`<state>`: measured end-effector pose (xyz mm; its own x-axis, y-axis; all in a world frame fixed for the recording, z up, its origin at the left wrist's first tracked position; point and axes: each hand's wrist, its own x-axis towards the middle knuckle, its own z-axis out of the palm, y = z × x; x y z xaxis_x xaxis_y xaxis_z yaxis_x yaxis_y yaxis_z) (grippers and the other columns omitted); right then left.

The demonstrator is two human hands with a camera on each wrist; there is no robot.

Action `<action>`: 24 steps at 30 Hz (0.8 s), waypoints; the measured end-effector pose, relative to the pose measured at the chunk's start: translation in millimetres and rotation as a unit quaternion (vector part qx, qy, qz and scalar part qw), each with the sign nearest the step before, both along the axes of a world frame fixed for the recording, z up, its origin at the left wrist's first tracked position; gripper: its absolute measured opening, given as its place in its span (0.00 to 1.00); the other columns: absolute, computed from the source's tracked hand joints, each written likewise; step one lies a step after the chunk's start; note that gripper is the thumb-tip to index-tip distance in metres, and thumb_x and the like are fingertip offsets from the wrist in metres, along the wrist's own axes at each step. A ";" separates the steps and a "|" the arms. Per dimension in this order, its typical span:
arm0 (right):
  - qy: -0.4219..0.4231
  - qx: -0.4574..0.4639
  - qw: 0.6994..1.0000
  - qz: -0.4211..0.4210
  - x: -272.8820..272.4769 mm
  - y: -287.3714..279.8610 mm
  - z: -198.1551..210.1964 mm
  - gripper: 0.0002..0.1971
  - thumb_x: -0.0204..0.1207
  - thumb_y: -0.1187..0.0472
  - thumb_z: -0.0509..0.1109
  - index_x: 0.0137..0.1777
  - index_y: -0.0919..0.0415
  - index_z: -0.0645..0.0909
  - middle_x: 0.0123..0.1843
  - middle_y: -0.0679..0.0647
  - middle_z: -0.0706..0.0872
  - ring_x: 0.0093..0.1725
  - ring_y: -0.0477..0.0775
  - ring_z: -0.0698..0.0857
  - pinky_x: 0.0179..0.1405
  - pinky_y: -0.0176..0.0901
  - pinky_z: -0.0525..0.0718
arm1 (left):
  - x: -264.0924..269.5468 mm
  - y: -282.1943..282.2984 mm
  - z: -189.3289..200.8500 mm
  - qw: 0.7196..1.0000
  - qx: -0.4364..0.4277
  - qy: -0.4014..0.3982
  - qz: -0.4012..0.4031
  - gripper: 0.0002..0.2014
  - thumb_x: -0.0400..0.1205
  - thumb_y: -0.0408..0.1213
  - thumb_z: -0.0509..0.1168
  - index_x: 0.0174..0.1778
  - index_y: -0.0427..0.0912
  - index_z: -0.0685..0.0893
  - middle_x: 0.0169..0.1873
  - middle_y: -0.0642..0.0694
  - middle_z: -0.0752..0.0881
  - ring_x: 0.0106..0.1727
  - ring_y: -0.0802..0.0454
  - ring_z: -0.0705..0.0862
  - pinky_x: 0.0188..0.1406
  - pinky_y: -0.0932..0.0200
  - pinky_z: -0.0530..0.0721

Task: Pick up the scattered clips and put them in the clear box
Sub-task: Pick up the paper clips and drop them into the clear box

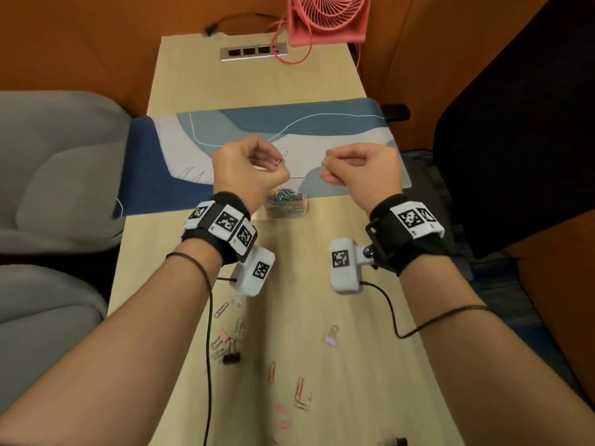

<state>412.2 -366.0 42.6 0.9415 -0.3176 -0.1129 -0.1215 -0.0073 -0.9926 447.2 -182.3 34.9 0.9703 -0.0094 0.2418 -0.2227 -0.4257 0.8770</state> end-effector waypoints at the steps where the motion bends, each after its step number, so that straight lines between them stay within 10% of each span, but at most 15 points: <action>1: -0.008 -0.006 1.000 0.001 6.2 0.8 -0.2 0.06 0.70 0.72 0.77 0.46 0.70 0.88 0.39 0.66 0.90 0.37 0.58 0.92 0.41 0.43 0.90 | 3.4 -3.1 -3.8 1.000 -0.005 -0.001 -0.004 0.05 0.66 0.27 0.72 0.35 0.37 0.88 0.32 0.45 0.90 0.31 0.57 0.87 0.36 0.65 0.87; 14: -0.010 -0.185 0.979 0.084 30.9 3.1 -36.0 0.04 0.71 0.68 0.76 0.43 0.60 0.90 0.34 0.56 0.90 0.32 0.52 0.91 0.42 0.46 0.91 | 7.7 9.6 -59.1 0.983 0.159 0.000 -0.095 0.04 0.77 0.37 0.74 0.45 0.49 0.93 0.39 0.56 0.91 0.38 0.59 0.87 0.50 0.57 0.88; 18: -0.043 -0.342 0.927 0.148 35.4 19.0 -40.7 0.05 0.72 0.63 0.75 0.44 0.55 0.92 0.35 0.45 0.90 0.34 0.40 0.86 0.54 0.37 0.85 | 4.6 23.9 -59.3 0.967 0.224 -0.061 -0.102 0.05 0.79 0.42 0.71 0.45 0.49 0.92 0.43 0.55 0.90 0.46 0.55 0.82 0.52 0.49 0.84; 24: -0.025 -0.508 0.826 0.242 43.4 47.8 -37.2 0.12 0.75 0.63 0.69 0.54 0.51 0.89 0.52 0.51 0.90 0.49 0.51 0.87 0.56 0.40 0.83 | -15.4 54.9 -56.9 0.977 0.198 -0.054 -0.056 0.04 0.78 0.43 0.71 0.44 0.51 0.91 0.38 0.56 0.87 0.41 0.54 0.81 0.48 0.48 0.82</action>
<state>455.5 -318.2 5.4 0.9813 0.1912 0.0238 0.1815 -0.8756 -0.4477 431.9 -127.4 -22.0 0.9268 -0.2280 0.2984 -0.3697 -0.6943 0.6175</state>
